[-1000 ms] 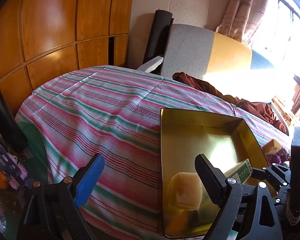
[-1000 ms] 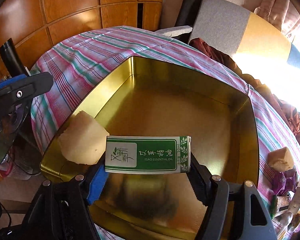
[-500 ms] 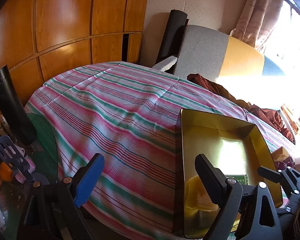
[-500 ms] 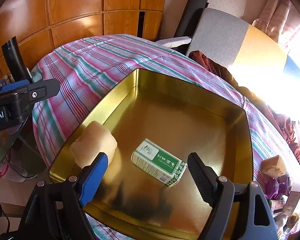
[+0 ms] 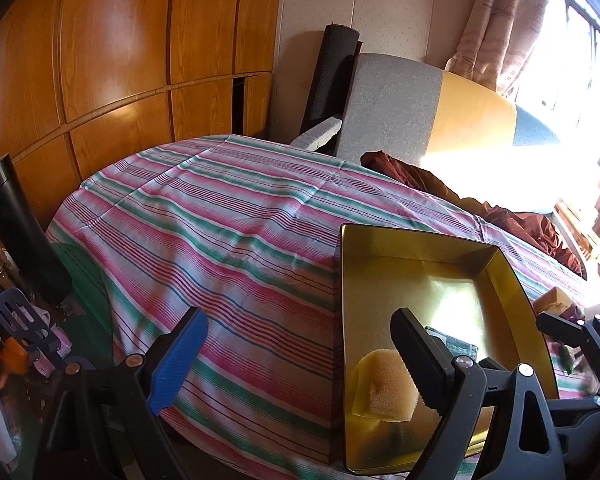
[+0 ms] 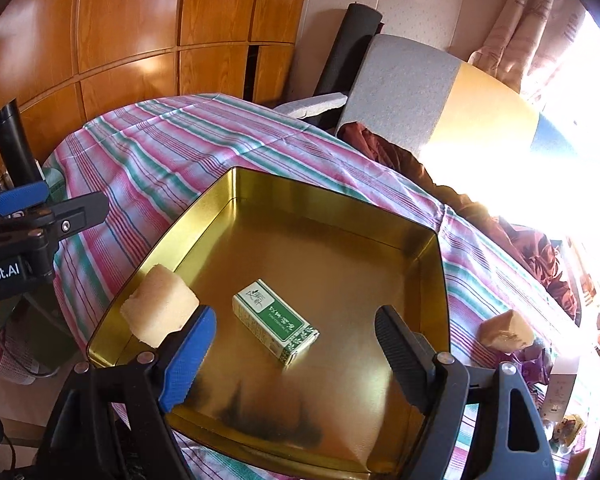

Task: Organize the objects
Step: 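Grasp a second yellow sponge with the left tool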

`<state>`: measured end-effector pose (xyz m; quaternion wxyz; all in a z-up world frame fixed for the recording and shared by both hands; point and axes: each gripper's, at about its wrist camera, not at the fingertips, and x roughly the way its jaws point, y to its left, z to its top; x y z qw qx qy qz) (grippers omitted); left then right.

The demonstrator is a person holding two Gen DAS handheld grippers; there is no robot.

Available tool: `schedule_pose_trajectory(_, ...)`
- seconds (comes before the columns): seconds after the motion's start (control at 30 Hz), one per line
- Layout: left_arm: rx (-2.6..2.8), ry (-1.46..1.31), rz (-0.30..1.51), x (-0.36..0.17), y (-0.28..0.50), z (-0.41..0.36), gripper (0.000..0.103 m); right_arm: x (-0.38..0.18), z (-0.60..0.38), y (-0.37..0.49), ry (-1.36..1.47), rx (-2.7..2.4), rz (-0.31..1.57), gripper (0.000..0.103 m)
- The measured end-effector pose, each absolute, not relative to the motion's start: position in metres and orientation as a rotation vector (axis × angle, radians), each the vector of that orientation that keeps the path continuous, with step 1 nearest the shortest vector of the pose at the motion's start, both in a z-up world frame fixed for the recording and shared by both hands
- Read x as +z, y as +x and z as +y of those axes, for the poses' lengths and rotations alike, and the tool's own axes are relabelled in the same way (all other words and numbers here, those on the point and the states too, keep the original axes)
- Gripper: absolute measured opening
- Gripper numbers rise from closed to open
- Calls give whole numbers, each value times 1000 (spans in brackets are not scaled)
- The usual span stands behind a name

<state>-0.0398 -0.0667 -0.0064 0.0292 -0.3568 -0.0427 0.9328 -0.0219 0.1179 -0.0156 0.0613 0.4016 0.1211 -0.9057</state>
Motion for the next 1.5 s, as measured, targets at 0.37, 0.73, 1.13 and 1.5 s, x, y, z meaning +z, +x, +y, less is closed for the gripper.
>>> schedule_pose_trajectory(0.37,2827,-1086,-39,-2,-39,-33,93,-2,156,-18,1197,-2828,310,83)
schedule_pose_trajectory(0.73,2697,-1020,133,9,-46,37,93,-6,261,-15,1317,-2970,228,83)
schedule_pose_trajectory(1.13,2401,-944,303,11,-52,185,93,-13,499,44,1469,-3417,-404,87)
schedule_pose_trajectory(1.5,2235,-1009,427,-13,-65,308,102,-46,571,83,1395,-3267,-1250,87)
